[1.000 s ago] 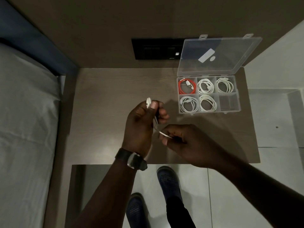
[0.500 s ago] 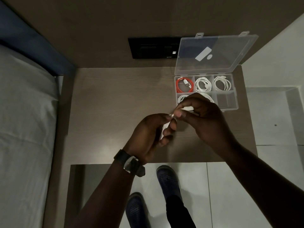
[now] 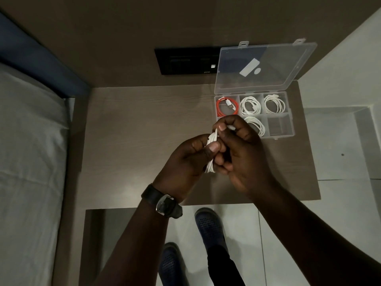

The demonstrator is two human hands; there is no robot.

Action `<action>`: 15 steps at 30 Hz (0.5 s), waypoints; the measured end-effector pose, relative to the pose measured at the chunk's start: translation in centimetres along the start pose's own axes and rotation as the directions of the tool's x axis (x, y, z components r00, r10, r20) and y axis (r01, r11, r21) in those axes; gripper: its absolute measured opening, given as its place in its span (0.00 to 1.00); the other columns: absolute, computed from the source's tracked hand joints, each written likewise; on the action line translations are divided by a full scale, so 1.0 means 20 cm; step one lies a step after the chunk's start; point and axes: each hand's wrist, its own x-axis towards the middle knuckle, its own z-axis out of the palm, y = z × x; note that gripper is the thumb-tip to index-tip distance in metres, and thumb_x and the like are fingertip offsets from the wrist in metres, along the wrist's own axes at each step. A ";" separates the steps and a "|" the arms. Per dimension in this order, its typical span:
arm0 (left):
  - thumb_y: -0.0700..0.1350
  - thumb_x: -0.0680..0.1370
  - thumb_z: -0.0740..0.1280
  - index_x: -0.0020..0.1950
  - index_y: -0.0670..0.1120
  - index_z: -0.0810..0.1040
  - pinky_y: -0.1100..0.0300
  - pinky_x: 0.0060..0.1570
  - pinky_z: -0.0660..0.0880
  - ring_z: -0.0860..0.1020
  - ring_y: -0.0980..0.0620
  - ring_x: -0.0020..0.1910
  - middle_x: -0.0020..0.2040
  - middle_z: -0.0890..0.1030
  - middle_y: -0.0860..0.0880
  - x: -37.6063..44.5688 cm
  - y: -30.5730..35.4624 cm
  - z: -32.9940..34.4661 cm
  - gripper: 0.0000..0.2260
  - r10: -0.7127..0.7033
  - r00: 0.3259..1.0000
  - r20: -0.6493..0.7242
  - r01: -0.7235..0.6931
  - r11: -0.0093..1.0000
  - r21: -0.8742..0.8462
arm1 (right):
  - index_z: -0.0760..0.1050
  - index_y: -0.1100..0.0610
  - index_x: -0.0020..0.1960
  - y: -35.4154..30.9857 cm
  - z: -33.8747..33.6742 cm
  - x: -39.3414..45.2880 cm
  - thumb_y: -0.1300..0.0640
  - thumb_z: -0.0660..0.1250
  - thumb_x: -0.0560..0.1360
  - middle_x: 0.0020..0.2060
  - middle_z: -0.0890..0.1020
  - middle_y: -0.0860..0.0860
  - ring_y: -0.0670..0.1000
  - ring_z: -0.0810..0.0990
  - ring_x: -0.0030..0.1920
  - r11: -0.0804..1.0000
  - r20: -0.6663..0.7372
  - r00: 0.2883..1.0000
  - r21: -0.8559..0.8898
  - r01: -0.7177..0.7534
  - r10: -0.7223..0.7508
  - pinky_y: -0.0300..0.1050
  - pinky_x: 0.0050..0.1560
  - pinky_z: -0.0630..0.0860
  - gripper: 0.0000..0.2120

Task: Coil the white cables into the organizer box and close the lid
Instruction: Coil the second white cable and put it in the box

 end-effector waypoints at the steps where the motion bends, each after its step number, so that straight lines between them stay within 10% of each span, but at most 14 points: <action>1: 0.41 0.80 0.58 0.43 0.40 0.77 0.58 0.39 0.77 0.79 0.49 0.35 0.34 0.78 0.45 0.01 0.00 0.02 0.10 0.033 0.999 -0.024 -0.033 0.999 0.002 | 0.71 0.57 0.45 -0.01 0.01 0.01 0.61 0.59 0.83 0.23 0.69 0.49 0.45 0.66 0.18 0.999 -0.023 1.000 -0.031 0.017 -0.018 0.32 0.22 0.63 0.07; 8: 0.39 0.70 0.58 0.31 0.44 0.73 0.62 0.26 0.61 0.63 0.53 0.22 0.24 0.66 0.51 0.03 0.02 0.09 0.09 0.078 0.959 -0.274 -0.138 0.969 -0.206 | 0.67 0.57 0.48 -0.06 0.12 0.00 0.58 0.56 0.84 0.24 0.70 0.47 0.44 0.71 0.20 0.916 0.007 0.974 -0.338 0.214 -0.224 0.37 0.20 0.68 0.07; 15: 0.41 0.78 0.59 0.43 0.40 0.78 0.60 0.34 0.75 0.76 0.51 0.31 0.31 0.77 0.48 0.03 0.01 0.10 0.10 0.099 0.982 -0.161 -0.133 0.967 -0.216 | 0.68 0.54 0.45 -0.10 0.08 0.06 0.59 0.57 0.84 0.21 0.69 0.45 0.42 0.65 0.18 0.972 -0.066 0.994 -0.224 0.075 -0.092 0.32 0.20 0.60 0.09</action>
